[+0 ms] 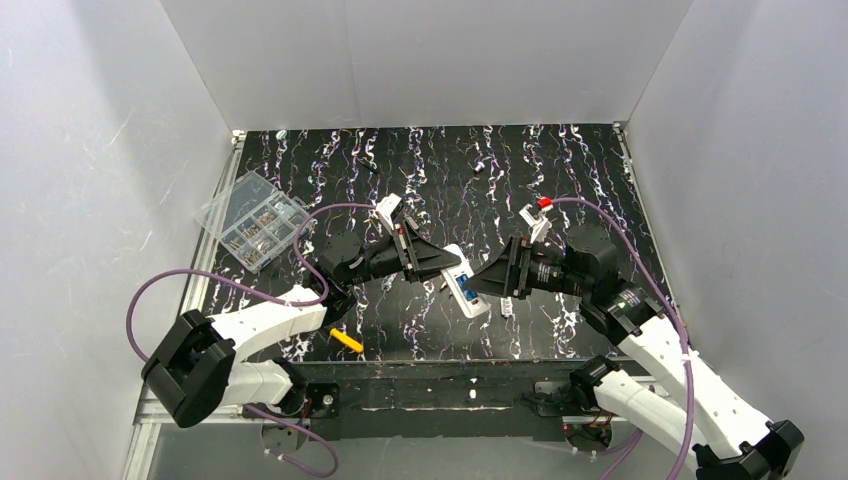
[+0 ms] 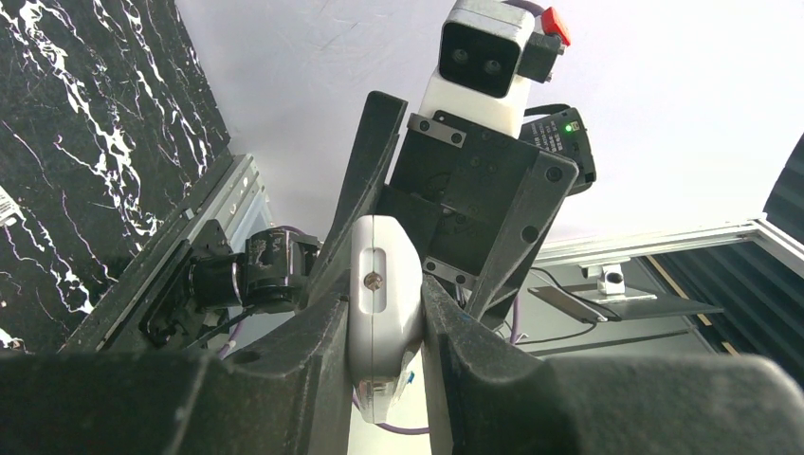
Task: Load the batteries into the remote control
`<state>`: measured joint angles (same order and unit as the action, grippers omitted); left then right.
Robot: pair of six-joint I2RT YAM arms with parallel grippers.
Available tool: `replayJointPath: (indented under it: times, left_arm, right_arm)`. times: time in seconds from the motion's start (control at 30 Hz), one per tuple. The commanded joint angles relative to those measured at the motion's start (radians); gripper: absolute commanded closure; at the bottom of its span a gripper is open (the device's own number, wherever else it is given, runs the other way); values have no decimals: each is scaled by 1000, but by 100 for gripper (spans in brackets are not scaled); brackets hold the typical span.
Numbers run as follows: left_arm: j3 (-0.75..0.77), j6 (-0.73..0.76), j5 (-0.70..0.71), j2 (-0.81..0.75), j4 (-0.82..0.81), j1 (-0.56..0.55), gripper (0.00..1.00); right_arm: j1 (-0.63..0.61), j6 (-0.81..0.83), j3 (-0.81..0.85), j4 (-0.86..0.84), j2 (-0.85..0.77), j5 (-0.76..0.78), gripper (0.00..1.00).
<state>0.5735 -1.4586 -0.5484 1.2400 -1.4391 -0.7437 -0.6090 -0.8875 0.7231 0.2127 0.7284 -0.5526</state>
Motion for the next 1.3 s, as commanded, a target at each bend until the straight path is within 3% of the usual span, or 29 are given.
replayJointPath:
  times: [0.0, 0.27, 0.53, 0.83, 0.9, 0.97, 1.13, 1.17, 1.27]
  left_arm:
    - [42, 9, -37, -18, -104, -4, 100]
    - [43, 6, -38, -15, -103, -5, 100]
    - [41, 6, -38, -16, -104, -4, 100]
    - [43, 6, -37, -14, -104, -3, 100]
    - [44, 5, -37, -13, -104, -3, 100]
    - [43, 6, -38, -13, -104, -4, 100]
    - [41, 4, -43, -4, -104, -3, 100]
    - [41, 4, -47, -2, -103, -4, 100]
    - [35, 3, -56, 7, -103, -4, 100]
  right_arm:
    - [0, -7, -5, -54, 5, -87, 24]
    - [0, 9, -17, -49, -1, -107, 39]
    - [0, 17, -21, -47, 9, -115, 47]
    - [0, 33, -19, -45, 29, -127, 83]
    - [0, 36, -17, -41, 29, -126, 86]
    - [0, 38, -16, -46, 30, -127, 80]
    - [0, 117, 58, -18, 12, -81, 31]
    - [1, 146, 97, 9, 9, -60, 25]
    - [2, 240, 202, 109, 12, 42, 21]
